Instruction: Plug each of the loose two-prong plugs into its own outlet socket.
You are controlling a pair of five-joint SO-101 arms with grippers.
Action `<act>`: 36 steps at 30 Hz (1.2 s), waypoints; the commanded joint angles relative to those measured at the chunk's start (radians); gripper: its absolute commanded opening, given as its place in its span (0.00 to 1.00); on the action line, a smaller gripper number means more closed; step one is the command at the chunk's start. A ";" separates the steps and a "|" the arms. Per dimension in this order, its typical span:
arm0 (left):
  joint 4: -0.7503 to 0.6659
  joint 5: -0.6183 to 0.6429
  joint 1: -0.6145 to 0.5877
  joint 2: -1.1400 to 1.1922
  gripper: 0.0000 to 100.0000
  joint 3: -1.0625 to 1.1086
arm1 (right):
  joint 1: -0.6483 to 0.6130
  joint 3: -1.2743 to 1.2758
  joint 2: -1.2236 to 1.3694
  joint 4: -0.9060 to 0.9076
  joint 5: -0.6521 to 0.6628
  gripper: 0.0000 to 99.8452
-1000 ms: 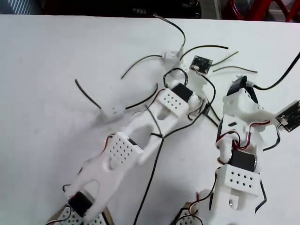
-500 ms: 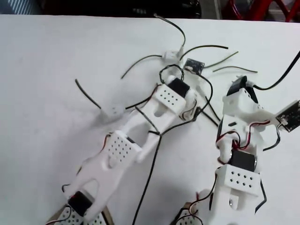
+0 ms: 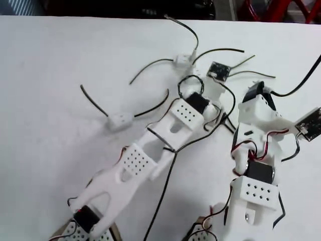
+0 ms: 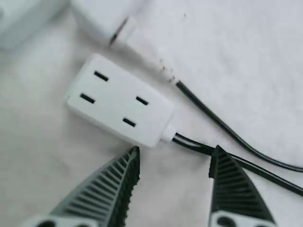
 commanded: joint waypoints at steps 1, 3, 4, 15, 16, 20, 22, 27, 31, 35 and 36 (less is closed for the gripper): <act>-0.046 -0.008 0.008 0.012 0.24 -0.094 | 0.005 -0.029 -0.002 -0.024 0.002 0.02; -0.046 -0.008 0.008 0.018 0.24 -0.100 | 0.005 -0.029 -0.002 -0.024 0.002 0.02; -0.046 -0.009 0.008 0.018 0.24 -0.100 | 0.005 -0.029 -0.002 -0.024 0.002 0.02; -0.043 -0.002 0.018 0.028 0.24 -0.204 | 0.005 -0.029 -0.002 -0.024 0.002 0.02; -0.058 -0.002 0.018 0.028 0.24 -0.169 | 0.005 -0.029 -0.002 -0.024 0.002 0.02; -0.103 -0.006 0.013 0.018 0.24 -0.089 | 0.005 -0.029 -0.002 -0.024 0.002 0.02; -0.101 -0.003 0.010 0.025 0.24 -0.126 | 0.005 -0.029 -0.002 -0.024 0.002 0.02; -0.103 -0.002 -0.024 0.035 0.24 -0.133 | 0.005 -0.029 -0.002 -0.022 0.002 0.02; -0.043 -0.008 -0.048 0.045 0.19 -0.144 | 0.005 -0.029 -0.002 -0.021 0.002 0.02; 0.080 -0.003 -0.051 0.030 0.17 -0.144 | 0.005 -0.029 -0.002 -0.019 0.002 0.02; 0.106 -0.003 -0.059 0.028 0.17 -0.144 | 0.005 -0.029 -0.002 -0.019 0.002 0.02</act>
